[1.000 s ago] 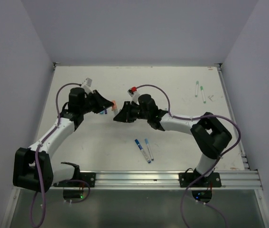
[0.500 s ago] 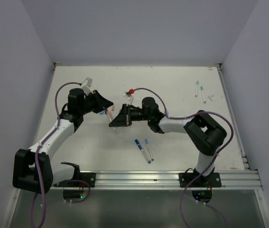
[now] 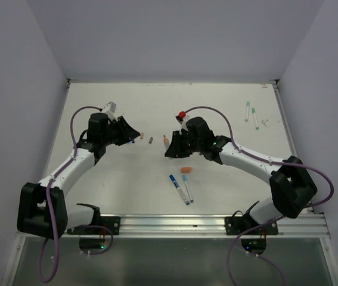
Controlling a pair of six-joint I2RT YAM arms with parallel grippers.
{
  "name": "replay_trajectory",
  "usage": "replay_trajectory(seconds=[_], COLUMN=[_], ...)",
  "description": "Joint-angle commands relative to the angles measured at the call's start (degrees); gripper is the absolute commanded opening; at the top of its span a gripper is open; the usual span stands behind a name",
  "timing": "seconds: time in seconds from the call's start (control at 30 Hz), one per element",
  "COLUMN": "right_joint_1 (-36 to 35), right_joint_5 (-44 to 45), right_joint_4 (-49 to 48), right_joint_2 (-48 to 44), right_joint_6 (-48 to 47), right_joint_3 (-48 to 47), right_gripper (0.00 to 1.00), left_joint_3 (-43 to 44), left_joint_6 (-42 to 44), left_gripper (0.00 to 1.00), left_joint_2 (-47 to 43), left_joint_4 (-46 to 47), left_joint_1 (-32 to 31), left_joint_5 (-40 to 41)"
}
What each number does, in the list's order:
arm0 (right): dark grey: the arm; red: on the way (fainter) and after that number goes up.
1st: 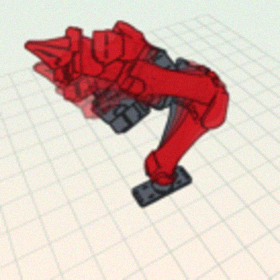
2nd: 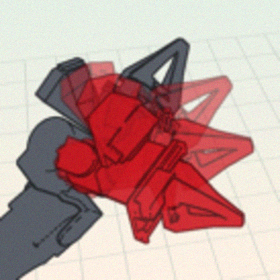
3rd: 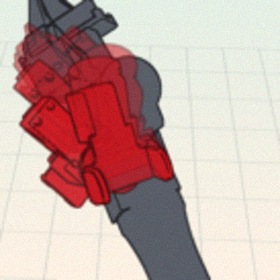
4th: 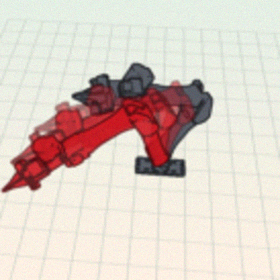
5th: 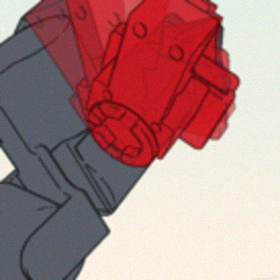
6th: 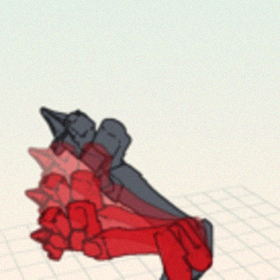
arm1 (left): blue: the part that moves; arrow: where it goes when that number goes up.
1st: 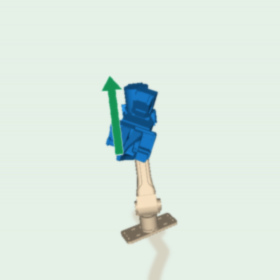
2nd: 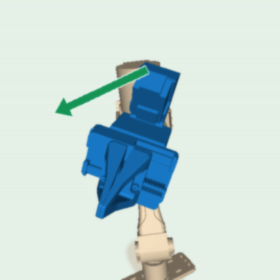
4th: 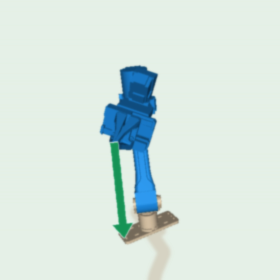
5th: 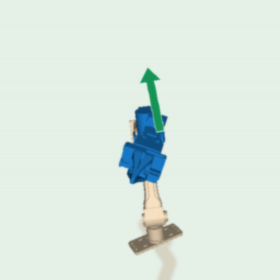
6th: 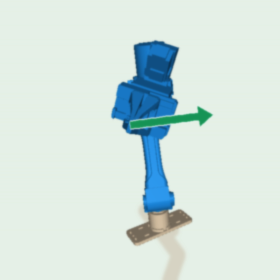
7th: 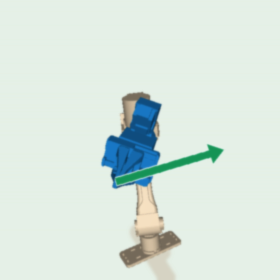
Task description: Open the pen caps
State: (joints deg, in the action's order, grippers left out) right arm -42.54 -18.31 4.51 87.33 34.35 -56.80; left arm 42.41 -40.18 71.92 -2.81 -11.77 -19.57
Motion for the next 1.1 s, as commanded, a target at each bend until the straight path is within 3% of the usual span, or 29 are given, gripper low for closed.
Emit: replay_trajectory(seconds=[0.0,0.2,0.23,0.4,0.7,0.93,1.07], right_joint_1=[4.90,15.80,16.96,24.60,27.69,27.78,27.87], right_joint_5=[11.36,18.11,19.52,20.85,19.80,21.03,21.03], right_joint_4=[11.74,17.80,19.38,21.85,20.28,19.13,18.43], right_joint_2=[-4.01,-6.20,-6.21,-4.45,4.42,9.35,10.84], right_joint_6=[-4.38,-8.76,-9.29,-12.45,-14.48,-15.45,-15.80], right_joint_3=[2.82,4.33,3.89,2.57,-0.07,-3.23,-3.67], right_gripper=[0.00,0.00,0.00,0.00,0.00,0.10,0.25], left_joint_3=[-0.75,-1.63,-1.55,-1.37,6.79,16.20,19.45], left_joint_6=[2.74,4.15,4.58,5.56,6.79,3.19,1.51], left_gripper=[0.41,0.49,0.55,0.61,0.69,0.67,0.66], left_joint_2=[-1.25,0.06,1.11,3.93,12.36,23.16,27.48], left_joint_4=[-0.18,4.21,4.74,8.60,10.02,5.10,4.22], left_joint_1=[-0.10,-0.27,-0.88,-4.92,-17.93,-22.41,-24.26], left_joint_5=[2.61,-3.00,-4.93,-6.44,-3.19,-2.40,-2.58])
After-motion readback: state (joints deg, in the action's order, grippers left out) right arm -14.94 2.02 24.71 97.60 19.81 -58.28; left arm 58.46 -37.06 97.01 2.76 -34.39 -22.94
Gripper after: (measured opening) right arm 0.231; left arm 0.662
